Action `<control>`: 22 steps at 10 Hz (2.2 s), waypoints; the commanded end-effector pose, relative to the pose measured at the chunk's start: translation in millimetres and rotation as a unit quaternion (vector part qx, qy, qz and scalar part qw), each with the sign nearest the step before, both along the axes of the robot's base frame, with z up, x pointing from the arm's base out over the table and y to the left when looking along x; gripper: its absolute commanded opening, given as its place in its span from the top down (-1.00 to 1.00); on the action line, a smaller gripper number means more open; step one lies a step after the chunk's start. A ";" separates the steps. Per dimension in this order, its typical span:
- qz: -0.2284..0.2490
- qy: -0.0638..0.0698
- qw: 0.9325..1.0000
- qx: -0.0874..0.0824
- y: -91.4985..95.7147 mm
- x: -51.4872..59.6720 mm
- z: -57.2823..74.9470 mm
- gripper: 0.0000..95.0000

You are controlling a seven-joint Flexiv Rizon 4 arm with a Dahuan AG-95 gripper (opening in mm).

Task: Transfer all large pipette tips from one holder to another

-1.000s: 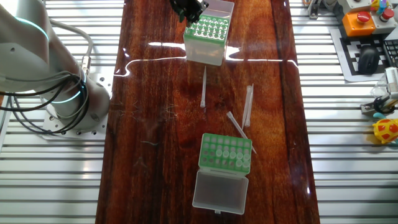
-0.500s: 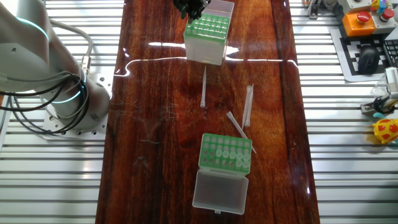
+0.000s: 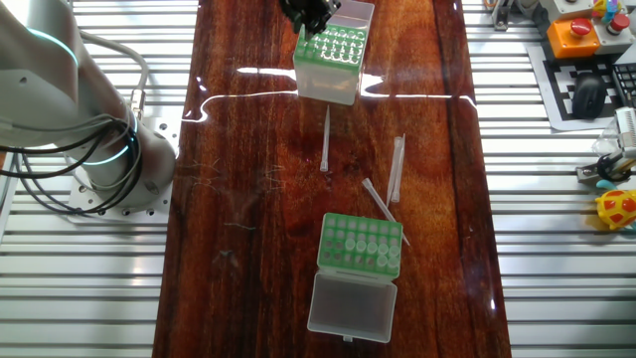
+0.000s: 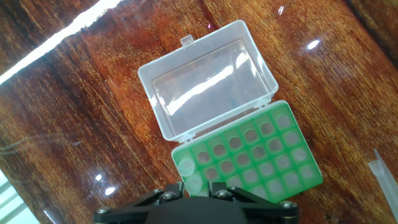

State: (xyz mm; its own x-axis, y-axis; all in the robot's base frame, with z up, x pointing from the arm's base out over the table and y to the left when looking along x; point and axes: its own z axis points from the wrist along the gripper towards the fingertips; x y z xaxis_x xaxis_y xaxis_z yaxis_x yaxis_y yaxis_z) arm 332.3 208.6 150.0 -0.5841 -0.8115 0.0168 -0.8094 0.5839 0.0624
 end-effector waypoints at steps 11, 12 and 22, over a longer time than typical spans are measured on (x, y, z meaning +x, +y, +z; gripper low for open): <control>-0.011 -0.002 1.000 0.000 0.1 0.4 0.1 1.00; -0.012 -0.002 1.000 0.000 0.1 0.4 0.1 1.00; 0.004 -0.016 1.000 0.001 0.1 0.4 0.1 1.00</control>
State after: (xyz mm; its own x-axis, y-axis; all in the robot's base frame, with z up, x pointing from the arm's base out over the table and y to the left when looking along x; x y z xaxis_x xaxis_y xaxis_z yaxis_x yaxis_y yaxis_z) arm 332.4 208.4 150.5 -0.5781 -0.8160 -0.0033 -0.8155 0.5776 0.0375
